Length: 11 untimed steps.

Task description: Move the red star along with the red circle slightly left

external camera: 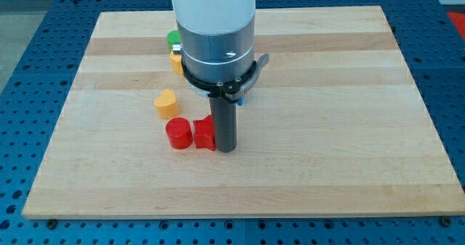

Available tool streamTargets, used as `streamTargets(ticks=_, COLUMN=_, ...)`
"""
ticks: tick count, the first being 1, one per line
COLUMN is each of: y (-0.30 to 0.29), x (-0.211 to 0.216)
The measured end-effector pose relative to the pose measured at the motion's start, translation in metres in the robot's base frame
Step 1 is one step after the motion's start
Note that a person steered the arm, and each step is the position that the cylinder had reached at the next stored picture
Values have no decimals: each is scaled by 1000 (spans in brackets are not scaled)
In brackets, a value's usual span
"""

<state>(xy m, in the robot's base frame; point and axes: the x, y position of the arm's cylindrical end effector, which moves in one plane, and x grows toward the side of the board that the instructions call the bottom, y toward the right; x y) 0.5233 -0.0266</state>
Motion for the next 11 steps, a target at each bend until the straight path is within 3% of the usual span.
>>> streamTargets(ticks=3, y=30, x=-6)
streamTargets(ticks=11, y=-15, x=-17)
